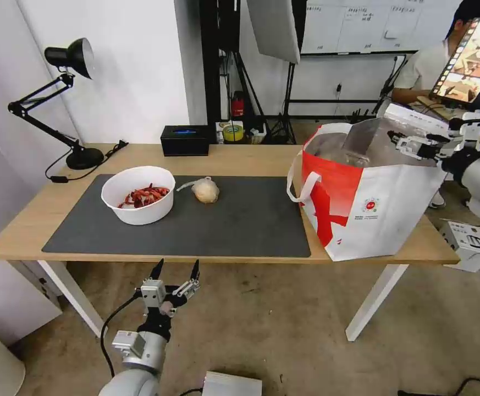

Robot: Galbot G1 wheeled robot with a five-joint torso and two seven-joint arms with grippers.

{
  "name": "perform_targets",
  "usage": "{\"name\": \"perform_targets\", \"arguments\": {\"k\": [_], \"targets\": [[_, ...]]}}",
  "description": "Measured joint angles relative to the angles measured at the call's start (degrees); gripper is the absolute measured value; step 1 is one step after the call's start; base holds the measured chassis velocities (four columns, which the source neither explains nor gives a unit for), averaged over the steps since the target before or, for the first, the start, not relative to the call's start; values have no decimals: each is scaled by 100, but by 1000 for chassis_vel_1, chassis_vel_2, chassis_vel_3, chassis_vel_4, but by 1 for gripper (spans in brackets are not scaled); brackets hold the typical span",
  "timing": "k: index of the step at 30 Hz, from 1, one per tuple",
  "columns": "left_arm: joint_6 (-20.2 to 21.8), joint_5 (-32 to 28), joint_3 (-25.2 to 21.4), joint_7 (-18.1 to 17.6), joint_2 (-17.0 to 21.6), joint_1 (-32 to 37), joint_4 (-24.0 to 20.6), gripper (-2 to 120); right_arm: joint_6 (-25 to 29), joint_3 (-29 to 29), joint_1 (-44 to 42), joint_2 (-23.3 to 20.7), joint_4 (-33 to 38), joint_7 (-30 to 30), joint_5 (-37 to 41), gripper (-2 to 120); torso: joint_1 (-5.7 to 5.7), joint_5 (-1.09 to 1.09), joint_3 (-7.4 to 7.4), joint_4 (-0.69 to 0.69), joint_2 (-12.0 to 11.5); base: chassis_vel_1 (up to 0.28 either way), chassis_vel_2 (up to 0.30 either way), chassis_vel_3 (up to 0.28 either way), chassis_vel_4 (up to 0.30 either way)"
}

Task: Pick up the trash from the table and place it into the takeout bag.

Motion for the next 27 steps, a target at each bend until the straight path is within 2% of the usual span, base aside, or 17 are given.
{"name": "perform_targets", "arguments": {"k": [2, 8, 16, 19, 24, 27], "targets": [[0, 4, 0, 0, -4, 8, -11, 100, 99, 32, -67, 22, 36, -49, -84, 99, 0, 0, 0, 0, 0, 0, 0, 0, 0], [0, 8, -55, 0, 5, 69, -96, 100, 951, 289, -720, 360, 430, -503, -864, 99, 0, 0, 0, -1, 0, 0, 0, 0, 0], [0, 7, -90, -3, -2, 119, -177, 100, 1691, 350, -1091, 760, 802, -778, -1244, 99, 0, -1, 0, -1, 0, 0, 0, 0, 0], [1, 17, -102, -11, -49, 145, -215, 100, 2118, 321, -1383, 1094, 1034, -886, -1551, 99, 0, -1, 0, 0, 0, 0, 0, 0, 0], [2, 36, -99, -19, -77, 149, -215, 100, 2357, 291, -1708, 1380, 1131, -977, -1919, 99, 0, -1, 0, 0, 0, 0, 0, 0, 0], [3, 52, -89, -24, -102, 158, -197, 100, 2599, 254, -2072, 1753, 1189, -1083, -2337, 99, 0, 0, 0, -1, -1, 0, 0, 0, 0]]}}
